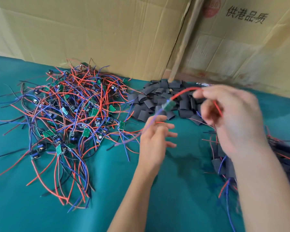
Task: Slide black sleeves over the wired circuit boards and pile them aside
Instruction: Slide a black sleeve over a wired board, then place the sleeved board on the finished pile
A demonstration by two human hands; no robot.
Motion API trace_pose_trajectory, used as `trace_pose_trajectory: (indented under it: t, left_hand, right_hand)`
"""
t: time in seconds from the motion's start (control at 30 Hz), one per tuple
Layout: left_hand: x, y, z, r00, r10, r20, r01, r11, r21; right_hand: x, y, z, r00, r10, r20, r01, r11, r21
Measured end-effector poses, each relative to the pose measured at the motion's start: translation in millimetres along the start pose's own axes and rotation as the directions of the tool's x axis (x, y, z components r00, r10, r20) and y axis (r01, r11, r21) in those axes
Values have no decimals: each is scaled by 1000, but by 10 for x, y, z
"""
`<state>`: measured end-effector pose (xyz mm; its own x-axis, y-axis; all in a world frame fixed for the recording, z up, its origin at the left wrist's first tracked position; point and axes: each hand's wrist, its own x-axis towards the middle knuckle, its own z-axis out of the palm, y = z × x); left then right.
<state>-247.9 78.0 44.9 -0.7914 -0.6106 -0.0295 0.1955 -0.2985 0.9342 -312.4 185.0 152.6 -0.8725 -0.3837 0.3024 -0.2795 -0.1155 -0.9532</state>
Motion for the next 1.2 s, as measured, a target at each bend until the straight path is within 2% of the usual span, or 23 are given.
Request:
trace_pose_trajectory:
  t: [0.1, 0.17, 0.23, 0.27, 0.33, 0.4, 0.43, 0.47, 0.5, 0.57, 0.63, 0.73, 0.8, 1.03, 1.13, 1.2]
  left_hand:
    - [38, 98, -48, 994, -107, 33, 112, 961, -253]
    - [60, 117, -61, 975, -221, 17, 215, 928, -304]
    - [60, 110, -58, 966, -259, 0, 246, 919, -307]
    - [60, 104, -61, 968, -249, -10, 234, 924, -303]
    - [62, 94, -71, 977, -211, -40, 193, 944, -269]
    - [70, 82, -72, 979, -202, -38, 188, 953, -240]
    - [69, 83, -63, 977, -213, -22, 201, 949, -241]
    - [70, 81, -57, 977, -215, -4, 209, 951, -229]
    - [68, 77, -54, 978, -208, 6, 206, 960, -192]
    - [54, 49, -47, 986, -166, 8, 166, 983, -84]
    - [46, 20, -37, 994, -109, 1, 109, 994, -6]
    - [28, 6, -19, 999, -39, 0, 39, 996, 83]
    - [29, -7, -28, 1000, 3, -7, -2, 991, 132]
    - [27, -74, -35, 999, 42, -20, -36, 974, 223]
    - [33, -106, -25, 999, 53, -13, -48, 965, 256]
    - [37, -127, -29, 997, 74, -3, -70, 955, 289]
  right_hand:
    - [-311, 258, -217, 999, 32, 8, -29, 968, -251]
    - [-529, 381, -310, 997, 64, 36, -47, 937, -347]
    - [-672, 443, -408, 981, 161, 107, -101, 900, -424]
    - [-704, 448, -443, 952, 241, 189, -117, 857, -502]
    - [-707, 382, -456, 813, 426, 397, -75, 753, -653]
    - [-613, 294, -410, 673, 515, 530, -35, 739, -673]
    - [-525, 268, -379, 659, 512, 551, -47, 759, -649]
    - [-403, 267, -341, 700, 480, 529, -60, 777, -626]
    - [-249, 309, -307, 781, 428, 454, -68, 782, -620]
    - [82, 479, -235, 924, 327, 200, -120, 742, -660]
    - [362, 692, -88, 970, 238, 38, -130, 650, -749]
    - [501, 992, 190, 979, 194, 57, -47, 493, -869]
    - [508, 1131, 304, 987, 153, 43, -32, 458, -888]
    - [442, 1122, 235, 993, 60, -103, -119, 519, -847]
    - [279, 1081, 91, 992, -4, -123, -101, 541, -835]
    - [140, 1052, 5, 986, -2, -170, -130, 632, -764]
